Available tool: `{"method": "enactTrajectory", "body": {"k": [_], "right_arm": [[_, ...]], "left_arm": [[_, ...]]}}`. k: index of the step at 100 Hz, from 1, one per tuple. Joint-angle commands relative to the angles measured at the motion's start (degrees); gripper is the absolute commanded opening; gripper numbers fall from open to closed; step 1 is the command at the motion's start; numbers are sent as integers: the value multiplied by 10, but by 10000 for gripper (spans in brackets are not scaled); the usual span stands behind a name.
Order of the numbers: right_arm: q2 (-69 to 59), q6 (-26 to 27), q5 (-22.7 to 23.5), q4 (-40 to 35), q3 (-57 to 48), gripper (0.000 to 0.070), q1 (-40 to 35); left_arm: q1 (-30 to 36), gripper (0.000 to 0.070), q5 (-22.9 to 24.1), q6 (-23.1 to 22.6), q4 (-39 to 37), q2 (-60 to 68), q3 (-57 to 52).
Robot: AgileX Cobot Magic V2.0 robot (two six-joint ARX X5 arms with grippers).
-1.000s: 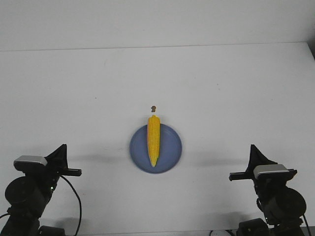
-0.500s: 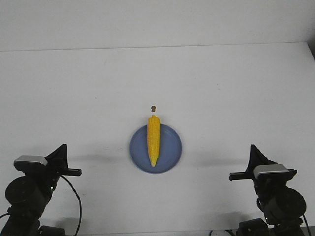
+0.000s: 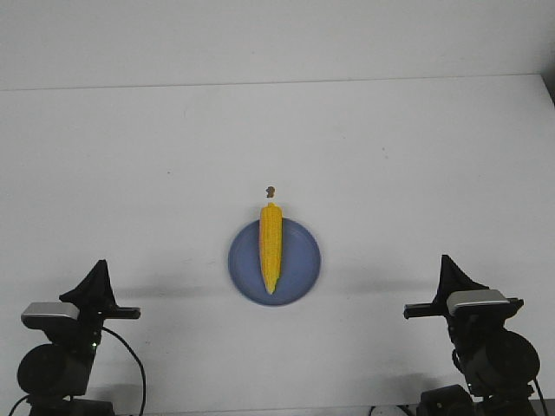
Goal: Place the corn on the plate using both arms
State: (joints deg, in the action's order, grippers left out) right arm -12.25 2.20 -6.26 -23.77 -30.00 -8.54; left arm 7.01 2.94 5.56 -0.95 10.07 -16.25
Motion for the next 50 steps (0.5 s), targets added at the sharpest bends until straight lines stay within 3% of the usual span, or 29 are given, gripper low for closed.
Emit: {"method": "enactTrajectory", "body": {"k": [1,23,50], "right_arm": [[-1,-2,-2,6,-5,0,-1],[-1,-2,-2,6,-5,0,-1],[-1,-2,-2,7,-5,0,-1]], "left_arm": [[1,13,1,6,-11,-20,25],[-7,13,1,7,-13,-101,98],[-29,15,1,6,-42,-99,134]]}}
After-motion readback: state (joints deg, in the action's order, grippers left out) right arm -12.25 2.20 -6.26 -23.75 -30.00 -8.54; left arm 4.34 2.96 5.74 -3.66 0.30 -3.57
